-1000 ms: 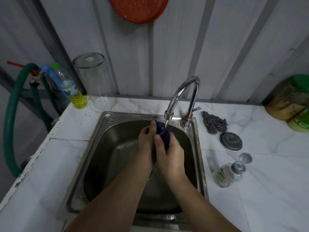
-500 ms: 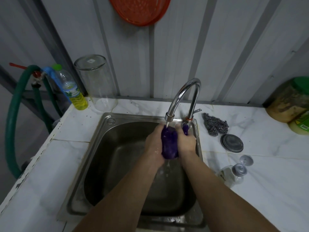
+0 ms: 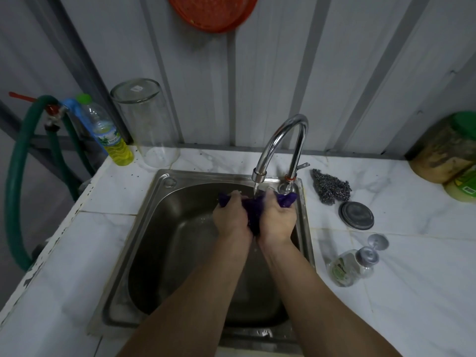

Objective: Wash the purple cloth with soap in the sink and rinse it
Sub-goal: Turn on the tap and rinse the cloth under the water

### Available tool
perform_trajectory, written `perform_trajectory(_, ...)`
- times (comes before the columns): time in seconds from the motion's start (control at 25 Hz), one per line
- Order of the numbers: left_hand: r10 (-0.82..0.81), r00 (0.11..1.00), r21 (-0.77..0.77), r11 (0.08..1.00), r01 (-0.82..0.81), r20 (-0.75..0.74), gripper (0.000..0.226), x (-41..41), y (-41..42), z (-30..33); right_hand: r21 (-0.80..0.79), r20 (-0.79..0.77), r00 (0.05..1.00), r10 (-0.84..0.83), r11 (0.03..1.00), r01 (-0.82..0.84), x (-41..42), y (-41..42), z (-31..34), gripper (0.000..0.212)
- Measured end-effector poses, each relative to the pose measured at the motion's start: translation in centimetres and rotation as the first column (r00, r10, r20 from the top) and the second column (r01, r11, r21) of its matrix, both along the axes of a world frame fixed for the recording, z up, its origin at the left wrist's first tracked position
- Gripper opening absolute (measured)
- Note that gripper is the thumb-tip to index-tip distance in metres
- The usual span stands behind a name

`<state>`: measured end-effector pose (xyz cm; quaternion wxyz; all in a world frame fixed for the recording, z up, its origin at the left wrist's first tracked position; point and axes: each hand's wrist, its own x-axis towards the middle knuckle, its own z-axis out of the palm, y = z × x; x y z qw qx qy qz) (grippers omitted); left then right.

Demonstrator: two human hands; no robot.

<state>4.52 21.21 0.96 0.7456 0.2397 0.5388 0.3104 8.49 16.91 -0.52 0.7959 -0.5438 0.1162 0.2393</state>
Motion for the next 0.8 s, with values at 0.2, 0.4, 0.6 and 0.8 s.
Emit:
perform_trajectory(0.2, -0.031, 0.991, 0.063, 0.997, 0.04, -0.132, 0.017, -0.5, 0.8, -0.6, -0.44, 0.12, 0.961, 0.249, 0.881, -0.173, 1.0, 0.5, 0.2, 0.021)
perform_trajectory(0.4, -0.047, 0.997, 0.068, 0.997, 0.043, 0.068, 0.033, -0.7, 2.4, 0.4, -0.692, 0.277, 0.786, 0.554, 0.682, -0.237, 1.1, -1.0, 1.9, 0.037)
perform_trajectory(0.6, -0.137, 0.989, 0.093, 0.986, 0.142, -0.05, 0.034, -0.5, 3.6, 0.3, -0.49, 0.612, 0.625, 0.484, 0.853, -0.181, -4.7, -3.4, 2.4, 0.019)
perform_trajectory(0.8, -0.368, 0.902, -0.052, 0.92, 0.388, 0.227, 0.034, -0.9, 2.0, -0.2, -0.581, 0.679, 0.528, 0.511, 0.813, -0.039, -3.3, -1.9, 3.6, 0.038)
